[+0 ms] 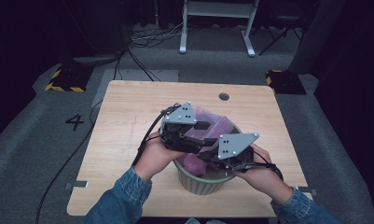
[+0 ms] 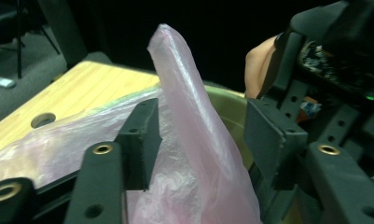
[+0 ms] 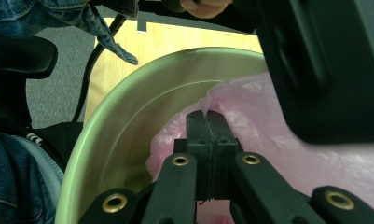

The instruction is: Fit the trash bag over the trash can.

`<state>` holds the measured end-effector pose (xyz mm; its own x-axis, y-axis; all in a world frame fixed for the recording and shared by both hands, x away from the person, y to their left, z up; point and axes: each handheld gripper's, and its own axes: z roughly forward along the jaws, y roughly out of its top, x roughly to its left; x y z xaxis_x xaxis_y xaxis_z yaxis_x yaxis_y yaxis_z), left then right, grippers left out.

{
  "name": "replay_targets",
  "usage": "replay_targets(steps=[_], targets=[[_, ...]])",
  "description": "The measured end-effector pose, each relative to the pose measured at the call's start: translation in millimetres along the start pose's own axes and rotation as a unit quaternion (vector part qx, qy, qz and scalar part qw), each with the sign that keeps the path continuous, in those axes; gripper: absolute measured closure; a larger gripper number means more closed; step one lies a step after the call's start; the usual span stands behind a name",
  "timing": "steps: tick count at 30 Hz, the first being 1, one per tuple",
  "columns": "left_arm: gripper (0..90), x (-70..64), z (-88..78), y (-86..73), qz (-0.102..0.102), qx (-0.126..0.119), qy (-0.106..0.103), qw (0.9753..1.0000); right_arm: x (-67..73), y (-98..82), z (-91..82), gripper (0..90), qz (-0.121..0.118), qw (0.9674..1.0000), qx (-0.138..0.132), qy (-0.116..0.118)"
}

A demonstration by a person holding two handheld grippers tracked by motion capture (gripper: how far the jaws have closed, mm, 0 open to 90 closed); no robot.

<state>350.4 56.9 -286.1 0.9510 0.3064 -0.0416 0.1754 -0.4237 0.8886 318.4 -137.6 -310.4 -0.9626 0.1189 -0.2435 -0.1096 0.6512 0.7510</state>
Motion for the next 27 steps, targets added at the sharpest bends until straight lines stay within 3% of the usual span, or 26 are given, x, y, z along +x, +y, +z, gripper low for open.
replay_targets(steps=[2, 5, 6, 9, 14, 17, 20, 27], targets=[[63.7, -1.6, 2.6, 0.2, 0.010, 0.006, 0.000, 0.9999, -0.1, 0.2, 0.1, 89.3, -0.001, 1.0000, 0.000, -0.002], [82.7, -6.0, 1.9, -4.2, 0.046, 0.002, 0.046, 0.9979, 0.0, -1.2, -1.7, 87.5, 0.002, 1.0000, -0.002, -0.004], [88.6, -5.3, 0.1, -6.1, 0.047, -0.003, 0.048, 0.9977, 0.4, -2.9, -4.1, 83.7, 0.006, 0.9999, -0.006, -0.007], [89.6, -3.8, -4.5, -11.4, 0.045, -0.012, 0.050, 0.9977, -0.2, -7.3, -11.3, 79.2, 0.015, 0.9997, -0.015, -0.010], [89.7, -6.4, -13.8, -22.7, 0.056, -0.015, 0.054, 0.9968, -10.0, -18.9, -35.1, 73.7, 0.054, 0.9973, -0.047, -0.017], [89.7, -7.2, -17.3, -28.1, 0.057, -0.014, 0.055, 0.9968, -17.8, -23.9, -49.2, 69.8, 0.072, 0.9944, -0.069, -0.033], [89.7, -8.6, -20.2, -32.6, 0.062, -0.024, 0.049, 0.9966, -28.0, -27.7, -59.7, 64.0, 0.078, 0.9916, -0.078, -0.068], [89.6, -10.0, -22.0, -34.7, 0.068, -0.028, 0.046, 0.9962, -50.3, -34.6, -57.5, 47.0, 0.094, 0.9882, -0.087, -0.084]])
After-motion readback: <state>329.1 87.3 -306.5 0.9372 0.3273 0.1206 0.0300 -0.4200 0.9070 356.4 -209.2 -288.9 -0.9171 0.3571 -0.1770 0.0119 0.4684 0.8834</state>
